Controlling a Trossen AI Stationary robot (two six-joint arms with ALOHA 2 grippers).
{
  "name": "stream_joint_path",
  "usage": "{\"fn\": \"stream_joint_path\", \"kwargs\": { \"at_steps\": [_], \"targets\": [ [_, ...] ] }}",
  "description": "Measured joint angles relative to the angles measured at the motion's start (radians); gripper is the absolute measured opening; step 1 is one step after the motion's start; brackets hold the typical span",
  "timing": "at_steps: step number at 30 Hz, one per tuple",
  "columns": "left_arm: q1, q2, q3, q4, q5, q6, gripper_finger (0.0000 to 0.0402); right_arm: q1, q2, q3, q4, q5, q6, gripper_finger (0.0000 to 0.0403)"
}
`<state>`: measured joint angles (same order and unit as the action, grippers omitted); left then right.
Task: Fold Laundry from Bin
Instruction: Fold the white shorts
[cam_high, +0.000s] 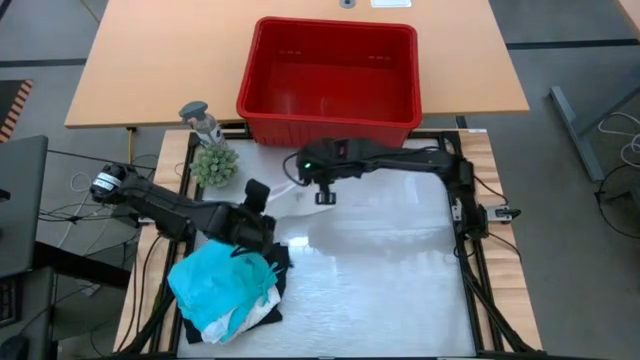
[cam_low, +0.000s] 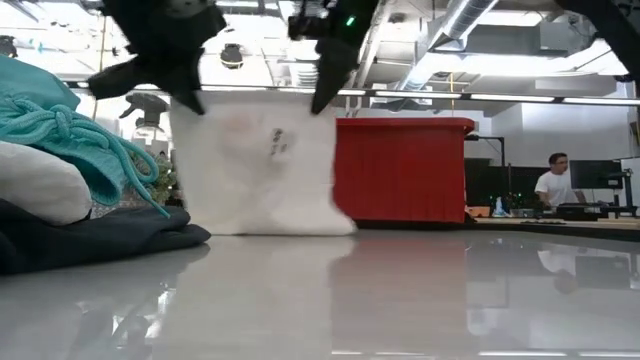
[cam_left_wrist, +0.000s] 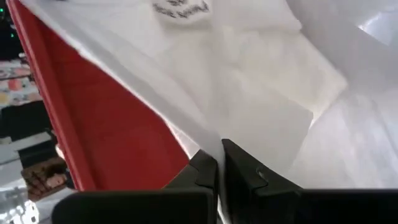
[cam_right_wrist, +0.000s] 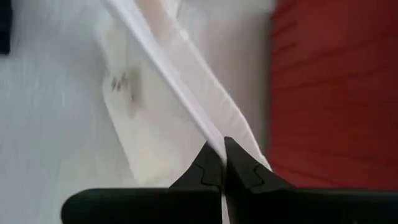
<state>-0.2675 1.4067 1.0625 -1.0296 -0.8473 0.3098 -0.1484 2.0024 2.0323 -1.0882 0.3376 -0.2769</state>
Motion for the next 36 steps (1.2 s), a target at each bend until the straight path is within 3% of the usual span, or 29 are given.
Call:
{"fn": "stream_joint_path", "kwargs": {
  "at_steps": [3, 9, 12, 18, 23, 30, 36],
  "targets": [
    [0.075, 0.000, 0.067, 0.048, 0.051, 0.120, 0.0000, -0.015, -0.057, 0.000, -0.033, 0.027, 0.028, 0.0021],
    [0.287, 0.000, 0.271, 0.072, 0.310, 0.178, 0.0000, -0.047, -0.140, -0.001, -0.151, 0.181, 0.034, 0.0021],
    [0.384, 0.000, 0.364, 0.073, 0.348, 0.226, 0.0000, -0.077, -0.177, -0.001, -0.209, 0.216, 0.034, 0.0021],
    [0.516, 0.001, 0.461, 0.192, 0.343, 0.504, 0.0000, -0.132, -0.218, -0.001, -0.233, 0.302, 0.028, 0.0021],
    [0.527, 0.002, 0.469, 0.195, 0.330, 0.530, 0.0000, -0.134, -0.250, -0.001, -0.267, 0.324, 0.083, 0.0021],
    [0.442, 0.077, 0.469, 0.059, 0.373, 0.230, 0.0000, -0.056, -0.250, -0.001, -0.411, 0.251, 0.313, 0.0021],
    [0.290, 0.119, 0.469, 0.018, 0.496, 0.112, 0.0000, 0.083, -0.253, -0.001, -0.489, 0.243, 0.437, 0.0021]
  ]
}}
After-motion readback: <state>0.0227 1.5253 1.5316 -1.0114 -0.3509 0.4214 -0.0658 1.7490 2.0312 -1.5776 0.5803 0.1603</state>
